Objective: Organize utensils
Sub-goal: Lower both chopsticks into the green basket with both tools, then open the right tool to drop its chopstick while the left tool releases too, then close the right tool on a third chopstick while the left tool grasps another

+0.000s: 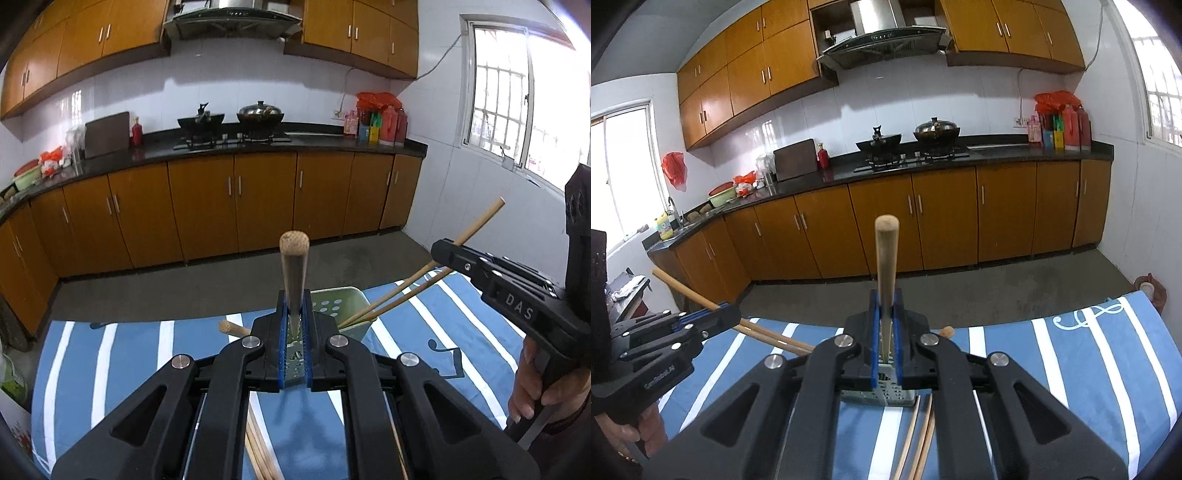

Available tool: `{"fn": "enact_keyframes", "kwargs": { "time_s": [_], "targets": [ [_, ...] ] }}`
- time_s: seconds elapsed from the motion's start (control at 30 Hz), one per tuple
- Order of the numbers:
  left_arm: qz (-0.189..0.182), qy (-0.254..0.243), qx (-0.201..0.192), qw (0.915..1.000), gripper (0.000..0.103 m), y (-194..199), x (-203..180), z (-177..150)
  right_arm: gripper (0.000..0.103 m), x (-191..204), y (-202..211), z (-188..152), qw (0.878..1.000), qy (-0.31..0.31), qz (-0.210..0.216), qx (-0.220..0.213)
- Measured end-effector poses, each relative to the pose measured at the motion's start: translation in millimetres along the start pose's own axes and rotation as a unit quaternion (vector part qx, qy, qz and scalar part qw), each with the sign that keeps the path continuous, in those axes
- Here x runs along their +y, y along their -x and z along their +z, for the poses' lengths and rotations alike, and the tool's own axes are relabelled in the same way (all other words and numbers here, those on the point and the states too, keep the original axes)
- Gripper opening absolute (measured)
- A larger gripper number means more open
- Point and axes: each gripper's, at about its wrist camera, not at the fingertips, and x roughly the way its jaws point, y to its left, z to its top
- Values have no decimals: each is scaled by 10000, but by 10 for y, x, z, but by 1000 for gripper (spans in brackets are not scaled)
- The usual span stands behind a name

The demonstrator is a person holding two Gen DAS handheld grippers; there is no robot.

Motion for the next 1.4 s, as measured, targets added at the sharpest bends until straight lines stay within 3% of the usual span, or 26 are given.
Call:
{"fn": "enact_keyframes", "kwargs": {
  "time_s": [0.23,0.27,0.33,0.43,0.5,0.57,0.6,0.83,1.03,1.1,1.27,1.4],
  "targets": [
    [-32,94,139,9999,7,-119,-6,-41,10,-39,-92,-29,9999,-115,26,122],
    [-27,126,162,9998,7,-124,-3,-48,12,-44,-86,-36,9998,-142,24,112],
    [-18,214,152,9997,8,-121,35,-52,26,-48,-60,-41,9999,-142,17,73],
    [-29,292,102,9995,9,-89,54,-28,31,-53,33,-55,9999,-83,-39,-69],
    [-25,336,35,9994,15,-39,64,-15,32,-64,84,-48,9999,-72,-52,-119],
    [-19,364,-54,9993,31,-4,65,5,33,-71,151,-50,9998,-83,-64,-189],
    [-8,377,-107,9992,32,22,73,15,33,-82,184,-54,9997,-87,-66,-221],
    [80,493,-420,9979,32,238,113,66,37,-136,516,-97,9985,-66,-136,-522],
    [313,545,-594,9963,32,500,237,-161,39,-326,765,-368,9972,-56,-481,-568],
    [479,547,-548,9959,32,531,294,-308,39,-428,743,-550,9970,-97,-657,-396],
    [881,524,27,9947,32,371,507,-880,38,-652,358,-1147,9943,-402,-777,611],
    [1015,601,536,9916,32,157,580,-1311,22,-679,-10,-1666,9850,-623,-575,1502]
  ]
}}
